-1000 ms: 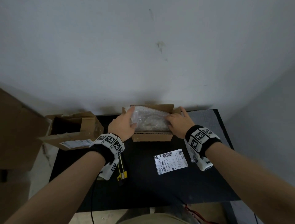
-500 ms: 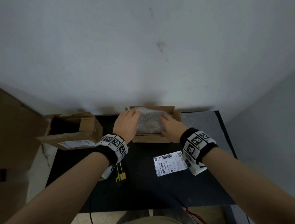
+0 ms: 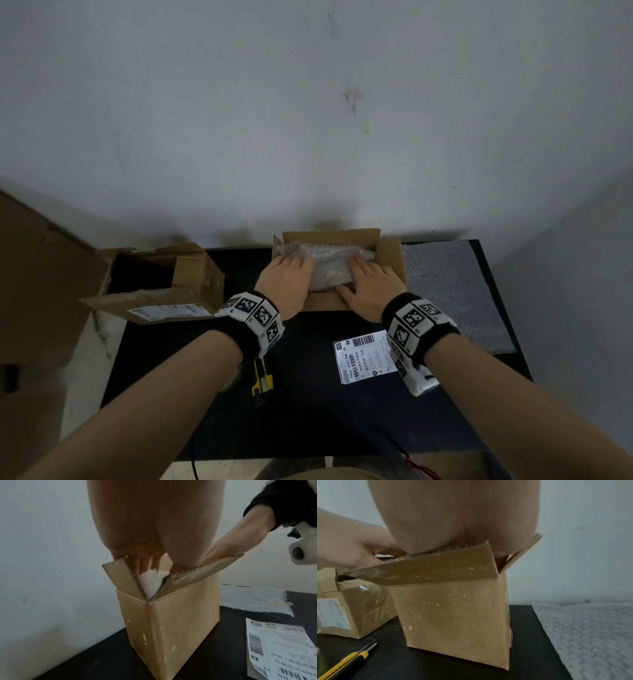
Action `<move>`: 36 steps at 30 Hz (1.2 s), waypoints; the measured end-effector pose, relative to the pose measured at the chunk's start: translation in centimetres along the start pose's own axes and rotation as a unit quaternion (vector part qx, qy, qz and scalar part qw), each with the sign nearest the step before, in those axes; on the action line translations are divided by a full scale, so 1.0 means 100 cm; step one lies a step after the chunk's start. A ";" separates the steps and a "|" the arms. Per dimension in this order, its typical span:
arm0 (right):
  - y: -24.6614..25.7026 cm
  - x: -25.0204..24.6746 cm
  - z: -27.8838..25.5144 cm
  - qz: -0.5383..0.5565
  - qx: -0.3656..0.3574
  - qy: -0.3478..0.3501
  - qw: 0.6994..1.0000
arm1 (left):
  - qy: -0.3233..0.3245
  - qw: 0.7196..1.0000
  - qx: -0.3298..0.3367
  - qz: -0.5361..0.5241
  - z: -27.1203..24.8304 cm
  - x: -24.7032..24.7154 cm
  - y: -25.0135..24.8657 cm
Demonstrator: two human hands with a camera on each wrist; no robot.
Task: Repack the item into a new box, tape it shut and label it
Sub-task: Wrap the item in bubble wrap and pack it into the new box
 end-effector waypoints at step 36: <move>0.006 0.009 0.006 0.027 0.004 -0.099 0.995 | 0.070 0.990 -0.100 -0.069 -0.008 0.037 -0.026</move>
Point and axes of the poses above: each hand's wrist, its own z-axis towards the middle knuckle, its own x-axis out of the palm, y = z × x, the point moved 7 cm from there along z, towards the middle knuckle, and after that the axes turned 11 degrees about -z, right-handed, at the moved point
